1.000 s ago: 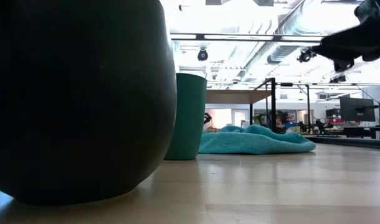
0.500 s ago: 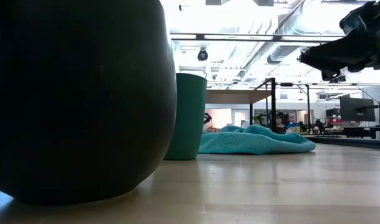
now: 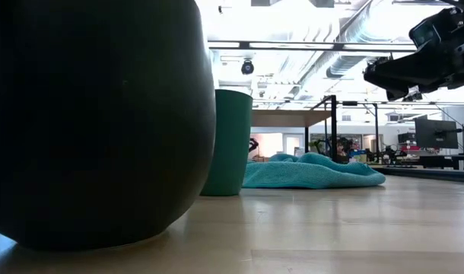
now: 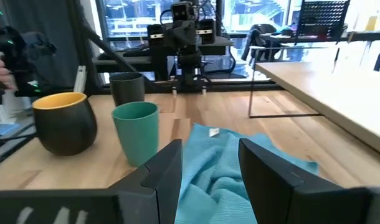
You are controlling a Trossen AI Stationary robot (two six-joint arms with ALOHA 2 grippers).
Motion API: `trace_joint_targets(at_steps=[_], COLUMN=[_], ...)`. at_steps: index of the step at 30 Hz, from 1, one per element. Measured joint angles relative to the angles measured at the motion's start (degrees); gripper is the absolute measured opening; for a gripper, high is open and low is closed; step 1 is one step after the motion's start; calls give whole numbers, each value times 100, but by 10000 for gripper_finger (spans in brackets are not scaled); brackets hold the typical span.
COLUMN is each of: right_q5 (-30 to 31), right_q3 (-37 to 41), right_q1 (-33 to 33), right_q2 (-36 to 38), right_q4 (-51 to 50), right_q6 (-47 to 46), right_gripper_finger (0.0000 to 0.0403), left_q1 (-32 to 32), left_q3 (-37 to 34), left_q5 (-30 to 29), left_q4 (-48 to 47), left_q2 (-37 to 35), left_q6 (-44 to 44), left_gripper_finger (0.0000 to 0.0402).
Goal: Stack small to large cups/mugs on shelf
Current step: Put the green cup on the shelf
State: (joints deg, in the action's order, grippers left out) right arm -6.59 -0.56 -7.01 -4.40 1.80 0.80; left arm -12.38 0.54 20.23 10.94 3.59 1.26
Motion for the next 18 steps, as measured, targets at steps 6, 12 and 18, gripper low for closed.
trace_joint_targets(at_steps=[6,12,18], right_q5=[-17,-31,33], right_q3=[2,4,4], right_q1=[-76,-76,-76], right_q2=[-2,-2,-2], right_q4=[0,0,-4], right_q6=[74,74,69], right_gripper_finger=[149,149,149], left_q1=[0,1,0], left_q3=[0,-1,0], left_q5=[2,2,7], left_q4=[-2,-30,-52], left_q2=[1,1,1], left_q6=[-41,-68,-173], left_gripper_finger=[67,67,67])
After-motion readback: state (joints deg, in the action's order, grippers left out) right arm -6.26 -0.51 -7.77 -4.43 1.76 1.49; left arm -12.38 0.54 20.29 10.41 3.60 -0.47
